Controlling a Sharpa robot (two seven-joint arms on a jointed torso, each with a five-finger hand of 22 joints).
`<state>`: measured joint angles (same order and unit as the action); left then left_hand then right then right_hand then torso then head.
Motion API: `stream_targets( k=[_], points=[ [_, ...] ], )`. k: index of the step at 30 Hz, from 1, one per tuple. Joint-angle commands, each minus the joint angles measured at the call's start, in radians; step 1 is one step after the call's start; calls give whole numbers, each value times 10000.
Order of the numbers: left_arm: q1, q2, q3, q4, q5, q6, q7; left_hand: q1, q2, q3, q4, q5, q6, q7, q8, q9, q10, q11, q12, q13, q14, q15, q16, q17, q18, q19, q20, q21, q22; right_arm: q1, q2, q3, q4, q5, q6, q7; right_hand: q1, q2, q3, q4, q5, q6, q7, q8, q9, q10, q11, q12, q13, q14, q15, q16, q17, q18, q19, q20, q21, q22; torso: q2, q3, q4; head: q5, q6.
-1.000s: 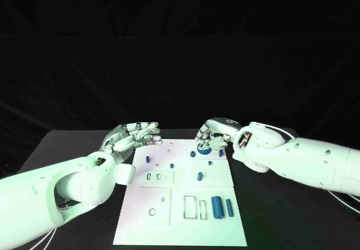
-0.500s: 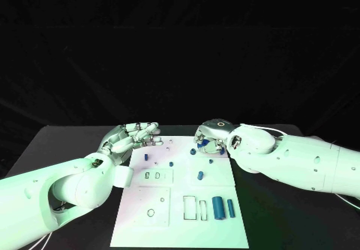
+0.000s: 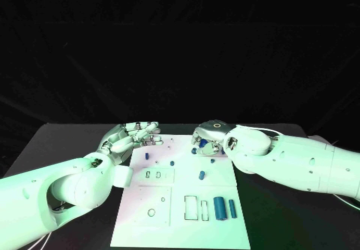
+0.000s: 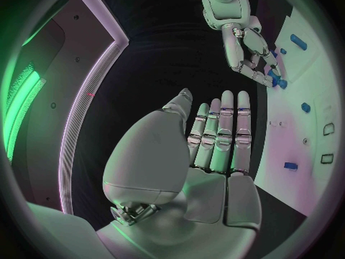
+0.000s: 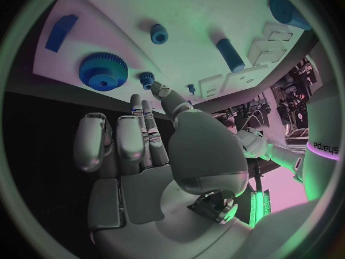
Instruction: Assemble the parts on the task board
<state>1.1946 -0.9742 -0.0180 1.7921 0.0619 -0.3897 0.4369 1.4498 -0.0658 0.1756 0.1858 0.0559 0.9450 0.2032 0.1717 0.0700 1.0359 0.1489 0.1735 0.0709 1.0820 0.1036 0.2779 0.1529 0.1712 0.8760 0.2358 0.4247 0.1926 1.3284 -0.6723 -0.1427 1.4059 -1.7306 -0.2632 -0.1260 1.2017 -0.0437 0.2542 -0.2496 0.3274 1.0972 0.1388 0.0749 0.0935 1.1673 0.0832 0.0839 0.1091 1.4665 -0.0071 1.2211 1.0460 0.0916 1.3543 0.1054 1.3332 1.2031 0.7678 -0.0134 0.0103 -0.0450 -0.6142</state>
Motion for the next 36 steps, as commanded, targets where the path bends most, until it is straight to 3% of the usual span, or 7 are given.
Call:
stream_targets(
  k=[1, 5, 14, 36],
  points=[
    [34, -2, 8, 61, -50, 201, 50, 15, -23, -13, -62, -22, 21, 41, -53, -13, 19, 58, -45, -10, 46, 37, -42, 16, 123, 54, -3, 38, 10, -6, 65, 3, -35, -211, 150, -61, 41, -21, 74, 6, -1, 1, 25, -46, 13, -71, -15, 72, 8, 370, 45, 87, 60, -150, 96, -19, 58, 70, 61, -8, 20, 9, 32],
    [46, -11, 9, 85, -49, 193, 55, 12, -22, -14, -67, -22, 11, 48, -69, -19, 6, 65, -63, -14, 45, 41, -48, 19, 122, 52, -5, 43, 11, -16, 144, 2, -80, -212, 201, -59, 70, 1, 174, 16, 1, 2, 19, -49, 19, -63, -17, 86, 7, 368, 46, 210, 181, -182, 181, -15, 188, 259, 90, -15, 23, 6, 28],
    [91, -49, 11, 129, -49, 175, 50, 10, -18, -13, -68, -22, 8, 53, -76, -21, 1, 68, -72, -16, 43, 43, -52, 20, 121, 51, -6, 45, 11, -30, 235, -1, -140, -225, 356, -96, 99, 29, 321, 35, 12, 46, 18, -33, 38, -32, -25, 111, 6, 367, 46, 368, 335, -222, 287, -12, 347, 494, 159, -54, 95, -51, -20],
    [134, -119, 12, 137, -49, 172, 2, -9, -3, -13, -63, -22, -2, 67, -97, -27, -15, 81, -98, -21, 35, 53, -66, 23, 117, 44, -6, 50, 10, -59, 242, -7, -210, -498, 658, -392, 130, 61, 595, 81, 9, 199, -20, 19, 89, 91, -65, 177, 11, 333, 25, 503, 410, -233, 305, -23, 441, 630, 276, -61, 114, -57, 1]
  ],
)
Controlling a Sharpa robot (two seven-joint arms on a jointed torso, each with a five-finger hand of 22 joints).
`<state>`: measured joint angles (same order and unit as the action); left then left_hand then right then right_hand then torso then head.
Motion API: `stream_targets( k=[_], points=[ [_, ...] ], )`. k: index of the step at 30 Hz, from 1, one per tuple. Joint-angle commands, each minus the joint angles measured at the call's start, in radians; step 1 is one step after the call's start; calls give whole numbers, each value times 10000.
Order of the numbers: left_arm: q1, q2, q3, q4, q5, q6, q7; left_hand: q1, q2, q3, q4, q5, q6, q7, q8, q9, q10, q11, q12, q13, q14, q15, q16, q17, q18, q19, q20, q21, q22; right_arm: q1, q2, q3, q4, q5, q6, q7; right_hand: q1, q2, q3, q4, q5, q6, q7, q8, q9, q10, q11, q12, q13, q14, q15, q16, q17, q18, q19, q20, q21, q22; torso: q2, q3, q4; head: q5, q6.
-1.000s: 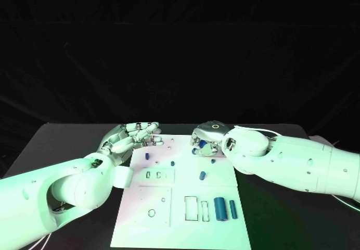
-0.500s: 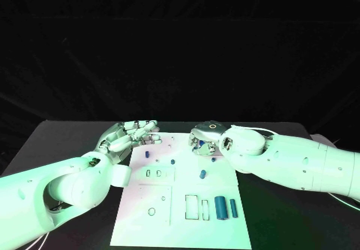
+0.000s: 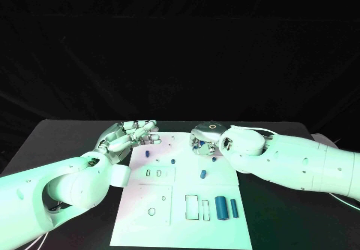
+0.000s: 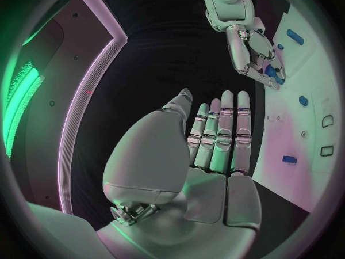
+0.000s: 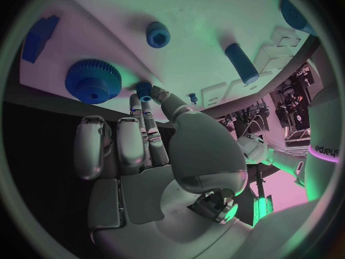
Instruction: Assemble the parts on the task board
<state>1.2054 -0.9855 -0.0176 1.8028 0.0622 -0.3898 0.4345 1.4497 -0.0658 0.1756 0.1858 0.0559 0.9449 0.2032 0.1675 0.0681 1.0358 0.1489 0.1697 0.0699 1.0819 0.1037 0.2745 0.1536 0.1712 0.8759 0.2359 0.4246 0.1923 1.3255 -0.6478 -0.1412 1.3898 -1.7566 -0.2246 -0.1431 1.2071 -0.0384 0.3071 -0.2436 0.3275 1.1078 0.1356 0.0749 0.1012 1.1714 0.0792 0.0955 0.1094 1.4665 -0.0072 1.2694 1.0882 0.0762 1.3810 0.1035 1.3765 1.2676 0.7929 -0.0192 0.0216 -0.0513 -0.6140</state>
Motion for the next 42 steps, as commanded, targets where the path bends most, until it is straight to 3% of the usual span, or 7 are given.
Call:
stream_targets(
  k=[1, 19, 23, 32, 42],
  points=[
    [26, -9, 8, 29, -52, 174, 23, -9, -3, -13, -64, -22, -1, 67, -55, -8, -14, 80, -60, -11, 35, 53, -32, 15, 118, 45, -7, 50, 13, -30, -5, -22, -55, -257, 270, -241, 76, 7, 68, 22, 7, 95, 10, 20, 12, 52, -25, 62, 8, 333, 26, 20, -13, -79, 36, -4, 6, -18, 25, -3, -2, 10, 0],
    [36, -8, 8, -12, -52, 193, -6, -39, 26, -12, -56, -22, -14, 74, -91, -15, -55, 96, -113, -21, 16, 69, -59, 20, 113, 25, -5, 55, 11, -32, -16, -22, -15, -387, 265, -392, 315, 40, 584, -26, -193, 287, -29, 72, 85, 289, -93, 174, 29, 325, -32, 241, 191, -150, 212, -47, 266, 393, 89, -15, 24, -33, 36],
    [36, -3, 8, -33, -75, 184, -3, -41, 33, -10, -55, -22, -14, 74, -94, -15, -57, 97, -118, -21, 14, 70, -62, 20, 112, 23, -5, 55, 11, -38, -10, -22, 35, -504, -261, -496, 639, 203, 909, -123, -535, 664, -122, 273, 208, 749, -232, 419, 159, 343, -142, 370, 330, -222, 417, -130, 504, 758, 85, -20, 20, -24, 50],
    [36, 5, 7, -80, -98, 180, 16, -75, 82, 1, -46, -22, -29, 84, -140, -21, -91, 113, -178, -27, -31, 90, -110, 22, 106, -20, 5, 51, 3, -46, 3, -18, 258, -625, -1351, -695, 621, 97, 985, -124, -553, 718, -130, 301, 261, 803, -259, 435, 204, 344, -164, 413, 356, -258, 509, -172, 614, 927, 100, -22, 54, -64, 150],
    [36, -22, 8, -172, -100, 180, 65, -63, 98, 15, -70, -22, -36, 84, -171, -22, -112, 120, -219, -28, -78, 104, -154, 19, 101, -63, 15, 41, -6, -35, 187, 11, 329, -689, -1962, -820, 615, 74, 1003, -124, -551, 705, -126, 292, 266, 787, -253, 421, 205, 340, -163, 412, 348, -270, 539, -174, 647, 978, 141, -15, 50, 44, 211]
  ],
)
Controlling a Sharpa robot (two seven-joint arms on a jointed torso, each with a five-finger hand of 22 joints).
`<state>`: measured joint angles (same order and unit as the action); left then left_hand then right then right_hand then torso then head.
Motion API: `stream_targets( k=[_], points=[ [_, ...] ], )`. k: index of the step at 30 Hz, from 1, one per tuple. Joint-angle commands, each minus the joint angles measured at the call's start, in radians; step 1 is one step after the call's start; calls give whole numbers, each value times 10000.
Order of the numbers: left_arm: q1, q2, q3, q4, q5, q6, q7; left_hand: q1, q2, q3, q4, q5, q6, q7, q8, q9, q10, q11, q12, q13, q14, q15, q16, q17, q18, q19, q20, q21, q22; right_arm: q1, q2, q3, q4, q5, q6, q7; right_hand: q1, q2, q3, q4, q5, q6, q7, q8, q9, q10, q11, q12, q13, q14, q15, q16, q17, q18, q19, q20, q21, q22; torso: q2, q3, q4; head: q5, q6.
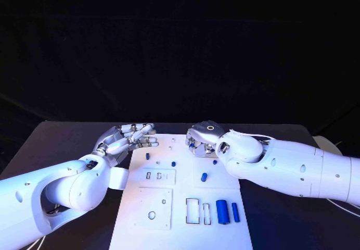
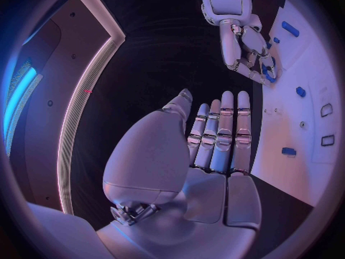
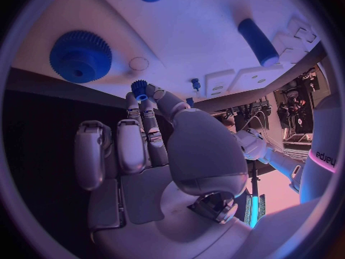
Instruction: Assemble the parts on the task board
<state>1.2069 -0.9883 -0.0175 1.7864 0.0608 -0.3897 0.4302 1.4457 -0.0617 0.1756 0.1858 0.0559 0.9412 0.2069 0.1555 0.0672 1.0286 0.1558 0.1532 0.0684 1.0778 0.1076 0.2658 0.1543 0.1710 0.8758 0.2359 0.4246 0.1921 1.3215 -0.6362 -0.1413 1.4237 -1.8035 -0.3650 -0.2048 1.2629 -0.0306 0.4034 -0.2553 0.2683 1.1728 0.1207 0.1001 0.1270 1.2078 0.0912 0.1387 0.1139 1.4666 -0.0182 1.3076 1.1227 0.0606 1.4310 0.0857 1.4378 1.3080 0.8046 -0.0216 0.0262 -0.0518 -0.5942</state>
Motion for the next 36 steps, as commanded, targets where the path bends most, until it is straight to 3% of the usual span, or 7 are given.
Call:
stream_targets(
  k=[1, 14, 21, 36],
  points=[
    [21, 5, 7, -11, -86, 180, 108, -22, 57, 15, -70, -22, 1, 47, -51, -13, -41, 51, -54, -13, -37, 65, -67, 12, 102, -62, 15, 41, -4, 6, 93, 13, -19, -224, -583, -209, 56, -4, 40, -7, 41, 55, 22, 40, 8, 422, -373, -11, 159, 338, -53, 30, 3, -114, 39, 4, 34, 574, 25, 9, 5, 55, 10],
    [38, 0, 28, -147, -87, 190, 136, 3, 64, 30, -103, -22, -5, 51, -79, -14, -54, 57, -86, -14, -68, 75, -101, 11, 101, -96, 24, 34, -11, 11, 775, 56, -623, -346, -1175, -205, 56, -14, 60, -6, 46, 54, 29, 37, 14, 418, -370, -19, 161, 341, -52, 49, 28, -131, 85, 2, 80, 647, 48, 1, 21, 95, 5],
    [63, 21, 33, -172, -87, 190, 131, 3, 64, 30, -103, -22, -6, 51, -79, -14, -54, 57, -87, -14, -68, 75, -101, 11, 101, -96, 24, 34, -11, 9, 1114, 71, -1015, -349, -1369, -154, 44, -23, 74, 5, 53, 52, 35, 34, 19, 411, -364, -27, 162, 339, -49, 47, 19, -132, 88, 2, 86, 656, 100, -14, 90, 103, 22],
    [112, 40, 34, -168, -87, 200, 109, 23, 66, 40, -123, -21, -5, 50, -88, -14, -55, 57, -97, -13, -71, 75, -110, 12, 103, -104, 26, 34, -13, -6, 1516, 115, -1261, -337, -1492, 10, 27, -39, 119, 27, 95, 53, 43, 29, 33, 411, -357, -41, 170, 337, -43, 63, 30, -138, 101, 3, 104, 684, 135, -23, 108, 128, 76]
  ],
)
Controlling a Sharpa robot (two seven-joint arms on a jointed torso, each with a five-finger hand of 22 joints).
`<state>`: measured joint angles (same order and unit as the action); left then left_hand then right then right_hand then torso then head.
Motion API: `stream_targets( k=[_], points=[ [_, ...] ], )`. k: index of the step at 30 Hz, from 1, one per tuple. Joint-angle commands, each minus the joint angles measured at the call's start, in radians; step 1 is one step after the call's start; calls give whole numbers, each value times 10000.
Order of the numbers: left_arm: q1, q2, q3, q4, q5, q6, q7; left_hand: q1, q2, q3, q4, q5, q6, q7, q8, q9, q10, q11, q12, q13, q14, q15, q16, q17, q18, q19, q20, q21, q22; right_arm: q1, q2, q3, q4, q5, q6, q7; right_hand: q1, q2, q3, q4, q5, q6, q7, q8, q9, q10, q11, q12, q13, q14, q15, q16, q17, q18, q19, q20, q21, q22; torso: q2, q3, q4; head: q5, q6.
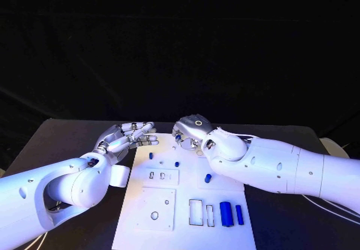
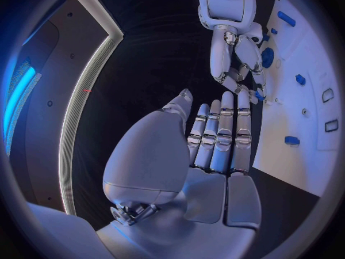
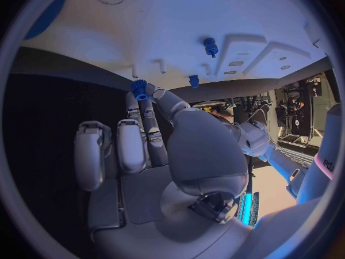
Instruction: Assemble the parts on the task board
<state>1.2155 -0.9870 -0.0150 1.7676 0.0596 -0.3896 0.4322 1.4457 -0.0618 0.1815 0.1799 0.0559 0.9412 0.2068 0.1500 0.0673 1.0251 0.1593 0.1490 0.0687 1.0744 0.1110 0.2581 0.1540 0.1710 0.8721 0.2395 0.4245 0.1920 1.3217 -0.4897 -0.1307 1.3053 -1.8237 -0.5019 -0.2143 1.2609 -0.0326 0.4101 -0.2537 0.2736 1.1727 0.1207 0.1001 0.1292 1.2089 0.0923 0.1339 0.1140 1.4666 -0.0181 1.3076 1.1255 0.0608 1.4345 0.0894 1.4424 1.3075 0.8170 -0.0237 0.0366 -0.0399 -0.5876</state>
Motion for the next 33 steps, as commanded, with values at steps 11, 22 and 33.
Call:
stream_targets(
  k=[11, 22, 33],
  points=[
    [61, 15, 9, 88, -74, 207, 79, 22, 66, -19, -63, -21, -6, 51, -32, -15, -20, 22, -56, -16, -37, 40, -33, 15, 103, -67, -9, 35, -12, -37, 180, 9, -299, -120, 2, 167, 44, -21, 54, 15, 43, 53, 44, 29, 12, 400, -367, 6, 170, 338, -43, 65, 5, -140, 67, -33, 59, 691, 57, -7, 11, 33, 10],
    [115, -12, 10, 144, -74, 197, 78, 22, 66, -19, -63, -21, -6, 51, -32, -15, -20, 22, -56, -16, -37, 40, -33, 15, 103, -67, -9, 35, -12, -118, 327, 9, -547, -85, 130, 228, 18, -35, 63, 36, 38, 52, 45, 26, 19, 397, -364, -2, 174, 335, -40, 64, -5, -136, 56, -32, 52, 681, 106, 0, 35, 75, -31],
    [144, -34, 10, 151, -74, 195, 72, 22, 66, -19, -63, -21, -6, 51, -32, -15, -20, 22, -56, -16, -37, 40, -33, 15, 103, -67, -9, 35, -12, -146, 352, 9, -696, -95, 180, 230, -58, -101, 104, 102, -15, -11, 54, -18, 31, 327, -346, -66, 170, 313, -22, 39, -69, -119, 2, -20, 10, 622, 161, -3, 53, 70, -29]
  ],
)
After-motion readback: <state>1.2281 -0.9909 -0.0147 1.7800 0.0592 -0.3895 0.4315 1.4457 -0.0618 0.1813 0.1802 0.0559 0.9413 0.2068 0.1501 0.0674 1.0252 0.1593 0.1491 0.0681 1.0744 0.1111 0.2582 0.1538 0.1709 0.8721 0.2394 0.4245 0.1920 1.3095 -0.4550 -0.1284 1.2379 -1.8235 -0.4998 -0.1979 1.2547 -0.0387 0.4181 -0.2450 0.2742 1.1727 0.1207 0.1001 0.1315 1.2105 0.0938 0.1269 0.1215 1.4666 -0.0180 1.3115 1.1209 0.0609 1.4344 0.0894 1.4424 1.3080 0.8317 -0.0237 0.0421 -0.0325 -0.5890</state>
